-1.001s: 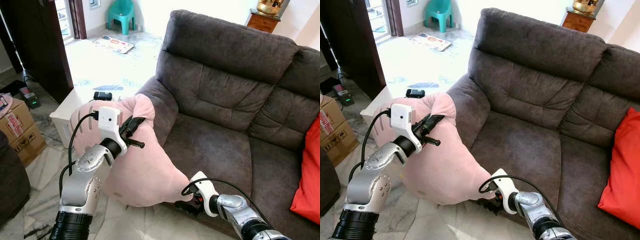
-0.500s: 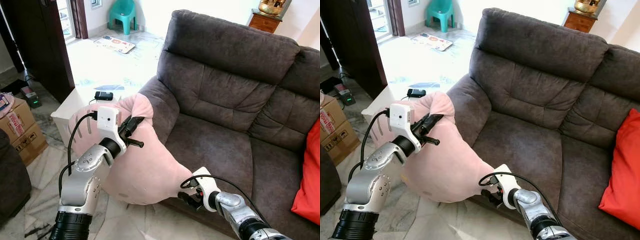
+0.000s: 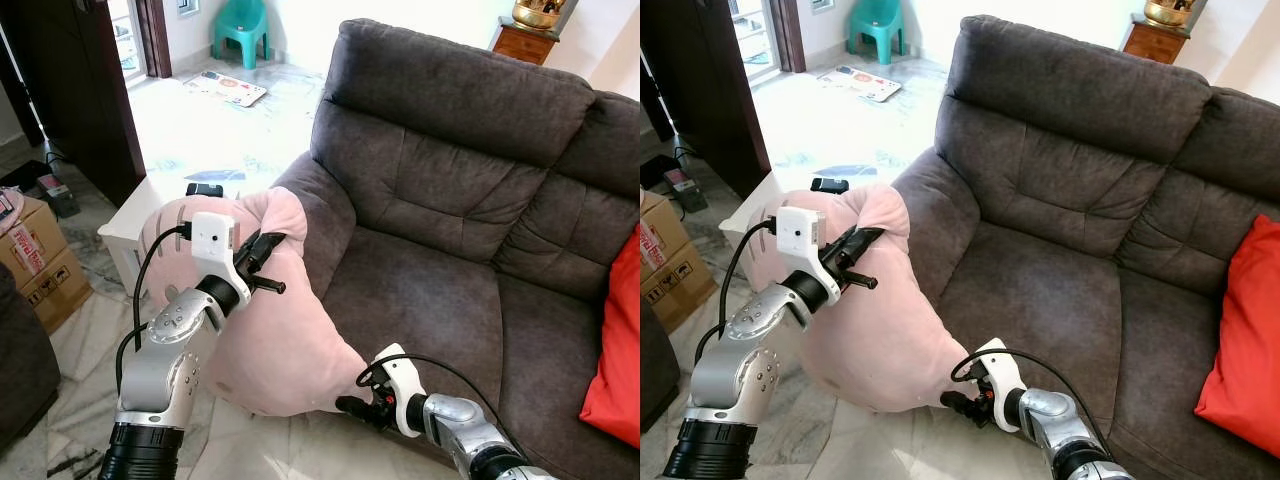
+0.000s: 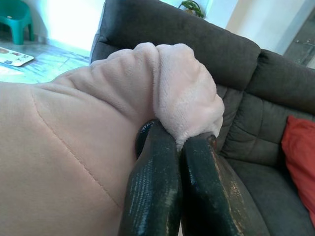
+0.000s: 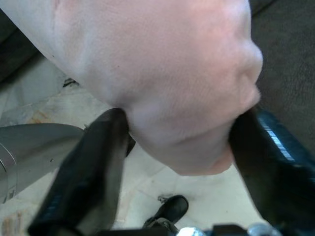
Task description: Move the pillow to the sofa from floor
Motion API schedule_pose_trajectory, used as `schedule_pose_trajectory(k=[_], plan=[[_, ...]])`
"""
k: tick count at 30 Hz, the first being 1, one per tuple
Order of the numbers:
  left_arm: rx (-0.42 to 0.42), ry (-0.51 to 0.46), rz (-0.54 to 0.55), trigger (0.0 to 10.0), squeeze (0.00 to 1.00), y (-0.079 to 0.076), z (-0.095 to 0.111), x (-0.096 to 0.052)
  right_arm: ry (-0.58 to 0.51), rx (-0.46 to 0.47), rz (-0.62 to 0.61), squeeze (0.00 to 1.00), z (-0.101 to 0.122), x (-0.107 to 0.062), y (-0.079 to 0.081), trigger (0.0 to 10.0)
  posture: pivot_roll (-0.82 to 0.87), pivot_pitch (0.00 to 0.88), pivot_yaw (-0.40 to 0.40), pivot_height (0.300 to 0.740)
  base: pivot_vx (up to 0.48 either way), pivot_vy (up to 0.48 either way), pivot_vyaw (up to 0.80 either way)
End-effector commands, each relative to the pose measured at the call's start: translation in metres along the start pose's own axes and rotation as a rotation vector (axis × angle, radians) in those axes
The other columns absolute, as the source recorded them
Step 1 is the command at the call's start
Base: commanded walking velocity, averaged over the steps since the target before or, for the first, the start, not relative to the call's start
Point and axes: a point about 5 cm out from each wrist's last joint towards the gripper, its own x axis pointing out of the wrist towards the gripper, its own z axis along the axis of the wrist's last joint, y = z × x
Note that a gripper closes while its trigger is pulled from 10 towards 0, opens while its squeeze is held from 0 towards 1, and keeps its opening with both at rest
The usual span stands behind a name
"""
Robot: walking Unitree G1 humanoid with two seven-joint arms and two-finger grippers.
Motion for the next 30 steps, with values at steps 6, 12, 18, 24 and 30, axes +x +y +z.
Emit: schedule_pose_trajectory(k=[6,12,18,24,30], plan=[[0.023,-0.133,-0.080,10.0,0.00,-0.017,0.028,0.006,-0.054,-0.002,0.015,0.00,0.008,0.000,0.000,0.0,0.23,0.000,-0.174,0.740,0.000,0.000,0.00],[0.022,-0.133,-0.077,10.0,0.00,-0.016,0.027,0.006,-0.061,0.000,0.035,0.00,0.007,0.001,0.003,0.0,0.23,0.000,-0.173,0.740,0.000,0.000,0.00],[0.023,-0.131,-0.076,10.0,0.00,-0.016,0.026,0.006,-0.078,0.002,0.019,0.00,0.008,0.001,0.002,0.0,0.23,0.000,-0.173,0.740,0.000,0.000,0.00],[0.021,-0.119,-0.070,10.0,0.00,-0.016,0.022,0.005,-0.145,-0.001,-0.067,0.00,0.018,-0.003,-0.006,0.0,0.22,0.000,-0.172,0.740,0.000,0.000,0.00],[0.025,-0.109,-0.065,10.0,0.00,-0.015,0.020,0.004,-0.173,-0.008,-0.107,0.00,0.024,-0.004,-0.011,0.0,0.23,0.000,-0.172,0.740,0.000,0.000,0.00]])
